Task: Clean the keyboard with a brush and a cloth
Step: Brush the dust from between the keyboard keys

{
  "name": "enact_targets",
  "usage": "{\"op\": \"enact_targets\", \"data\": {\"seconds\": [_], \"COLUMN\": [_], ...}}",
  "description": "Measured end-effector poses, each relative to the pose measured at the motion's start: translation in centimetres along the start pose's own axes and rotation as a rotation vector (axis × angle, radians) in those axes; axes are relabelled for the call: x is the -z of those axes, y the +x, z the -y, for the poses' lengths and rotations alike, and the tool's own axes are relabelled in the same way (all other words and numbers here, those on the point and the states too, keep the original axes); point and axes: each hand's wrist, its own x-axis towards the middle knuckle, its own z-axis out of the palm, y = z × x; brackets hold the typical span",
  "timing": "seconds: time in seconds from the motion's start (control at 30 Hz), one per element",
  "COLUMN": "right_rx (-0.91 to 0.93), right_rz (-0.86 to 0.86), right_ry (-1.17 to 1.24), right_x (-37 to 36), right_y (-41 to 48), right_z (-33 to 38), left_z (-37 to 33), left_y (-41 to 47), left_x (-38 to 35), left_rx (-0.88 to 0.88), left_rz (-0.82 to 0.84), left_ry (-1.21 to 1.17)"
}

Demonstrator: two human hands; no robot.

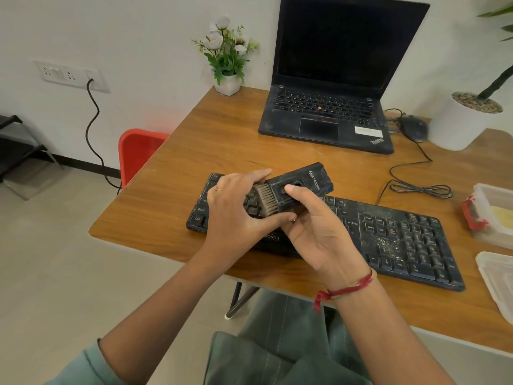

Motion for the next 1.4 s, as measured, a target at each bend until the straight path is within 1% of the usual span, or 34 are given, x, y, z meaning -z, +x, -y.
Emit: {"op": "enact_targets", "data": {"seconds": [0.13,0.23,0.33,0.4,0.47,0.53,0.6,0.63,0.67,0.7,0.77,0.83,0.9,0.97,1.1,1.23,1.4], "right_rx": [0.043,0.057,0.069,0.112,0.234,0.441,0.651,0.724,0.774,0.81,0.851,0.868,0.869,0.883,0.907,0.924,0.876], "right_rz": [-0.034,-0.047,-0.034,-0.026,-0.078,-0.216,-0.353,-0.398,-0.432,-0.462,-0.503,-0.524,-0.538,-0.546,-0.547,-0.588,-0.604], "right_ry": [0.008,0.029,0.027,-0.02,-0.12,-0.293,-0.428,-0.471,-0.506,-0.524,-0.538,-0.606,-0.644,-0.666,-0.706,-0.745,-0.769], "right_x": [0.4,0.5,0.5,0.7,1.2,2.1,3.5,4.2,5.0,5.8,7.1,7.9,8.3,8.6,8.7,8.7,9.0], "right_y": [0.0,0.0,0.1,0.0,-0.1,-0.4,-0.9,-1.2,-1.6,-1.9,-2.4,-2.5,-2.2,-2.0,-1.6,-1.1,-0.5], "right_z": [0.4,0.4,0.2,-0.1,-0.4,-0.5,-0.3,-0.1,-0.1,-0.1,-0.3,-0.5,-0.7,-0.7,-0.5,0.5,1.1], "left_z": [0.3,0.9,1.1,1.0,1.4,2.4,3.8,4.7,5.6,6.4,7.8,8.7,9.2,9.5,10.4,10.7,11.4], "left_y": [-0.2,0.0,0.3,0.5,0.8,1.4,2.1,2.4,2.7,3.0,3.8,4.7,5.3,5.5,5.5,5.2,4.8], "left_x": [0.5,0.7,0.8,1.2,2.1,3.3,4.6,5.3,5.9,6.6,8.0,8.9,9.2,9.1,8.6,8.0,7.5], "left_rx": [-0.014,-0.058,-0.092,-0.092,-0.112,-0.095,0.031,0.107,0.166,0.199,0.22,0.219,0.195,0.169,0.115,0.068,0.037], "left_rz": [-0.023,-0.019,0.004,0.042,0.1,0.11,0.064,0.07,0.129,0.245,0.538,0.774,0.935,1.009,1.008,0.939,0.876], "left_ry": [-0.026,-0.024,-0.06,-0.095,-0.093,-0.037,-0.015,-0.003,0.028,0.078,0.185,0.265,0.325,0.337,0.302,0.265,0.255]}}
